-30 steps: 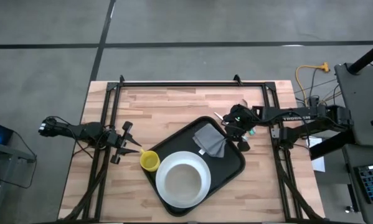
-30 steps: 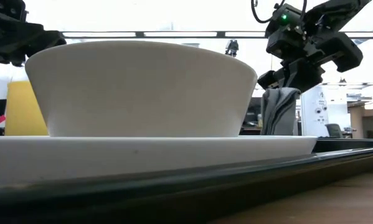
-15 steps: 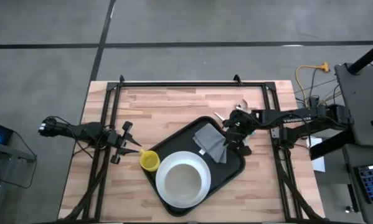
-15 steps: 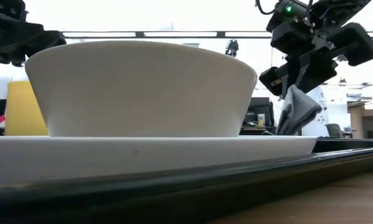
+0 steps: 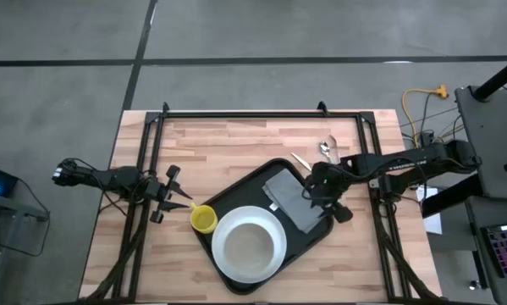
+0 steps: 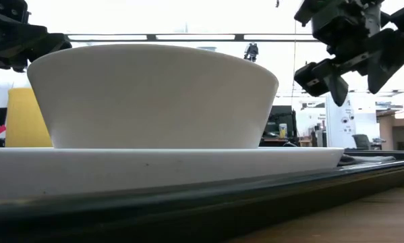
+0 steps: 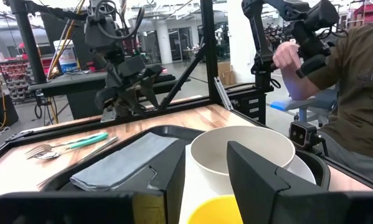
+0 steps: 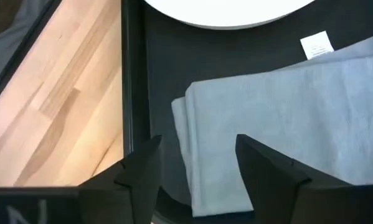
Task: Set up tray
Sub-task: Put the light blue fork on the gray napkin
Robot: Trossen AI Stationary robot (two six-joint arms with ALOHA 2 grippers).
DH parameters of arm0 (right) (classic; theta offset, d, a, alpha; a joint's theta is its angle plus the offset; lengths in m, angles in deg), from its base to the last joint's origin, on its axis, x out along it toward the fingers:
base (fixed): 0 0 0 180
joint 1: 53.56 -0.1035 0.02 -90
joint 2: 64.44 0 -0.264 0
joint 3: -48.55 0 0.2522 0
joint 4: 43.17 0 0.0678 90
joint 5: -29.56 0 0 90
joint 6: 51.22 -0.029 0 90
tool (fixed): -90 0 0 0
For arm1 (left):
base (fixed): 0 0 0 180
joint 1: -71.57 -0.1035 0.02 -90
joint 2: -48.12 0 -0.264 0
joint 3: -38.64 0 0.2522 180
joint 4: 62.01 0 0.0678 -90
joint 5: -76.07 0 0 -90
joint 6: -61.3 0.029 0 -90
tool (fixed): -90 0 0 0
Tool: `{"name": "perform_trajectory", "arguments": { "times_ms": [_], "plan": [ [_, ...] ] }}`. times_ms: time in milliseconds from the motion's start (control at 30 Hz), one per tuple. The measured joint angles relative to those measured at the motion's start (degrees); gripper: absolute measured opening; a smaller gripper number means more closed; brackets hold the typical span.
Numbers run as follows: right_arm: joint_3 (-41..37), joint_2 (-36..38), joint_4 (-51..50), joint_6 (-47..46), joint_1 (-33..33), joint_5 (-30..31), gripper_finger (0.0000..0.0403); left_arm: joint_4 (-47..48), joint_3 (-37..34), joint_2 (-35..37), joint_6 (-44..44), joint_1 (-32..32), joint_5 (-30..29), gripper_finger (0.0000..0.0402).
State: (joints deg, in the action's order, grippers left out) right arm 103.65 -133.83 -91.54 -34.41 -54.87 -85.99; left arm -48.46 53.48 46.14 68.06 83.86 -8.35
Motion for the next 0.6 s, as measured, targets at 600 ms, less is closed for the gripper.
{"name": "perform_trajectory", "arguments": {
  "times_ms": [600],
  "plan": [
    [0.4, 0.0, 0.7, -7.4, 0.2, 2.0, 0.0207, 0.0, 0.0, 0.0, 0.0, 0.0, 0.0, 0.0104]
  ]
}}
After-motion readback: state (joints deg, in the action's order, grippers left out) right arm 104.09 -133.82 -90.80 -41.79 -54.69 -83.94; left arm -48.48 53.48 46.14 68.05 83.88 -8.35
